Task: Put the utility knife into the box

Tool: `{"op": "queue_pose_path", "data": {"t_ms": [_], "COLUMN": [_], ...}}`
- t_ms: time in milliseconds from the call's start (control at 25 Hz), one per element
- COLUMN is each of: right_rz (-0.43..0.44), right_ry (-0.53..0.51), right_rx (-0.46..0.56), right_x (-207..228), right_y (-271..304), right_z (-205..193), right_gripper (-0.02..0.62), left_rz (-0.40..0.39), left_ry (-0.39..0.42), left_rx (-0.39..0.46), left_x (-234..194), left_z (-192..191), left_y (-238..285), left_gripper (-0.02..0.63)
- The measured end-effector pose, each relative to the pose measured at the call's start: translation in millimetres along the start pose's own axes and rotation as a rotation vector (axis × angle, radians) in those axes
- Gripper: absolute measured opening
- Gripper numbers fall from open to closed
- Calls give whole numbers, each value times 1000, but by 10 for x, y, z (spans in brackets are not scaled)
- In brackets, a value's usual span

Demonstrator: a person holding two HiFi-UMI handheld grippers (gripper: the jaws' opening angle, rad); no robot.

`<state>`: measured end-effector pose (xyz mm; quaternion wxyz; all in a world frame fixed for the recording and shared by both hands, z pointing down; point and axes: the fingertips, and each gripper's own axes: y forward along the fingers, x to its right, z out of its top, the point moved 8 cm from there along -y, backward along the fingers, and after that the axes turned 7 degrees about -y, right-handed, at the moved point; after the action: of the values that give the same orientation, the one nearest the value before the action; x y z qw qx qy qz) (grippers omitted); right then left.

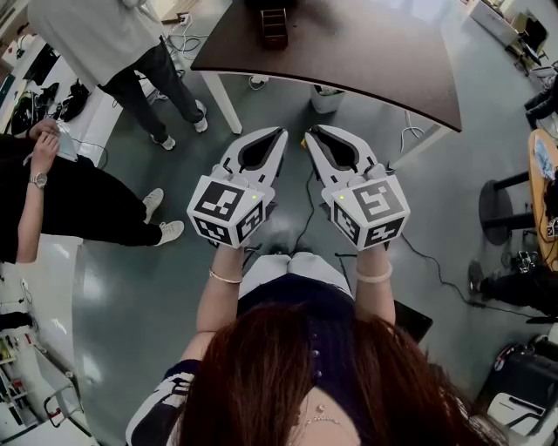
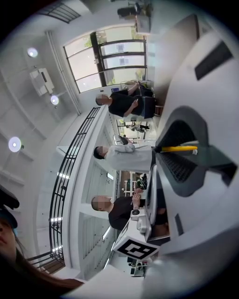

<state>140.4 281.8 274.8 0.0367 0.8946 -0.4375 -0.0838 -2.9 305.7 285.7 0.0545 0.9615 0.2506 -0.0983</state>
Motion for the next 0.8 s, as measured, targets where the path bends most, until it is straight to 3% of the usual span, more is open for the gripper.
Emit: {"op": "queue_pose_path", "data": {"t_ms": [800], "right_rz": [75], "right_ry": [4], "right_rx": [27], "right_x": [775], "right_y": [447], "right_z": [-119], "right_gripper": [48], "left_rz": [53], "left_ry": [-18], "left_rx": [7], "left_x": [-275], "left_z": [5], "left_y": [799], "left_gripper": [-8]}}
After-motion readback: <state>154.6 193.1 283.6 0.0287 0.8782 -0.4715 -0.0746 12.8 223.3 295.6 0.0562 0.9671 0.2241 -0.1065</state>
